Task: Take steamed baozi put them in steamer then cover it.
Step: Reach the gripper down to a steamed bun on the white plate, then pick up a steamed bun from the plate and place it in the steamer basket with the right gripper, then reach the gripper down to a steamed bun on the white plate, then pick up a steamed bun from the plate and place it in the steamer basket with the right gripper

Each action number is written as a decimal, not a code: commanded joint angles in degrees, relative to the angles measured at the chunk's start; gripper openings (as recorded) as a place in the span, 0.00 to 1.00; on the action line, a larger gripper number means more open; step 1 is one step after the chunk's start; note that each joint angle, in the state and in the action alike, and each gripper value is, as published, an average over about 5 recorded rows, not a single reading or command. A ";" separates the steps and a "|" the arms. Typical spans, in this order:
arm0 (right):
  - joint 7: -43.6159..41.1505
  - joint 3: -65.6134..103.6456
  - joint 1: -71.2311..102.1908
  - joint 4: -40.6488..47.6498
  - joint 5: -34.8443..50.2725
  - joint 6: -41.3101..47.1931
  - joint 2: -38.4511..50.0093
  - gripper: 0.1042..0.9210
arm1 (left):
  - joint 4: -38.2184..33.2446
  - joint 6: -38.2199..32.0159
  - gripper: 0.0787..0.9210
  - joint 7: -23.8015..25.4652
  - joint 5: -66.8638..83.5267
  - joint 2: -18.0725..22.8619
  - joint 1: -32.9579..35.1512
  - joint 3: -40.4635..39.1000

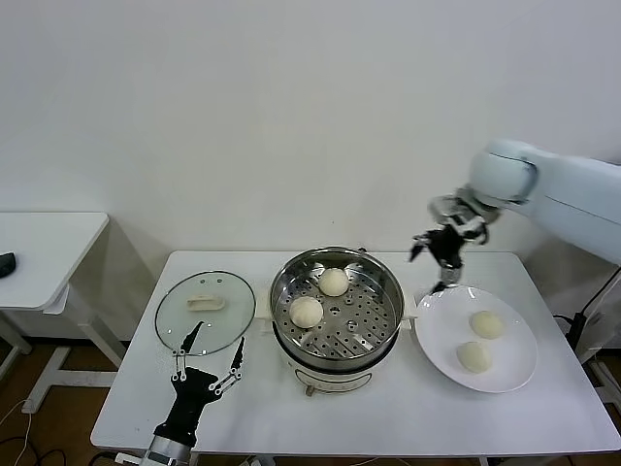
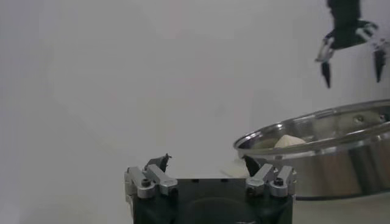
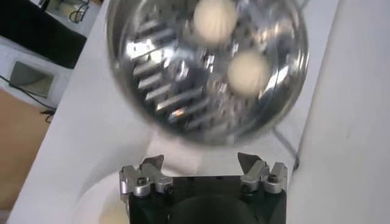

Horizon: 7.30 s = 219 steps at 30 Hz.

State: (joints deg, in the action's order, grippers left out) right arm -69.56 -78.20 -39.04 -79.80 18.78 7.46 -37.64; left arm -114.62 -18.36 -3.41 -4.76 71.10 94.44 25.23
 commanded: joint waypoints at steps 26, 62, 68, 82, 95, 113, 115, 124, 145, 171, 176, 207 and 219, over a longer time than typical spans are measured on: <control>4.92 30.66 42.93 11.26 -19.02 -4.77 8.66 0.88 | 0.18 0.83 0.88 -0.06 -1.35 0.87 0.56 0.46; -2.25 7.22 -2.17 -0.47 -11.96 -19.37 -0.88 0.68 | -0.16 0.31 0.88 -0.21 -1.06 0.09 0.62 0.28; -1.43 4.82 -7.38 -4.37 -10.07 -26.90 -10.77 0.68 | -0.32 0.24 0.88 -0.25 -0.93 -0.09 0.62 0.11; 0.50 5.39 2.03 -13.75 -21.84 -38.58 -21.29 0.66 | -0.12 -0.04 0.88 -0.31 -0.01 -0.60 0.70 0.57; -1.33 5.64 9.01 -16.25 -27.70 -42.60 -20.34 0.66 | 0.18 -0.22 0.88 -0.30 0.30 -0.33 0.65 0.73; -2.35 7.35 12.01 -13.71 -31.63 -43.92 -21.86 0.66 | 0.51 -0.48 0.88 -0.36 0.53 -0.11 0.57 0.94; -2.38 7.56 12.25 -13.59 -32.08 -44.00 -21.92 0.68 | 0.57 -0.52 0.88 -0.37 0.53 -0.06 0.57 0.95; -2.59 10.71 12.19 -13.97 -32.00 -42.91 -19.82 0.87 | 0.76 -0.41 0.88 -0.38 0.53 0.03 0.51 0.99; -7.47 19.44 7.71 15.24 -6.61 -6.85 -0.02 0.88 | 0.55 -0.11 0.88 -0.36 0.43 -0.28 0.17 0.28; 0.70 39.14 39.60 31.16 -23.20 -10.46 2.38 0.88 | 0.03 0.32 0.88 -0.50 -1.08 -0.07 0.88 0.41; 1.59 41.66 40.80 33.37 -23.88 -10.84 -0.29 0.88 | 0.14 0.27 0.88 -0.50 -1.11 0.08 0.95 0.48; 1.96 41.35 40.43 39.84 -25.80 -11.27 -6.24 0.68 | 1.16 -0.02 0.88 -0.61 -0.87 0.18 0.48 0.72; -4.31 27.59 24.29 31.13 -19.47 -10.01 -3.22 0.64 | 0.79 0.14 0.88 -0.64 -0.87 0.01 0.00 0.00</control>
State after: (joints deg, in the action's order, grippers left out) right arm -69.28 -40.05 -2.32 -43.19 -5.18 -3.15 -42.13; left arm -113.66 -18.31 -4.05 -5.62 71.26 94.55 25.47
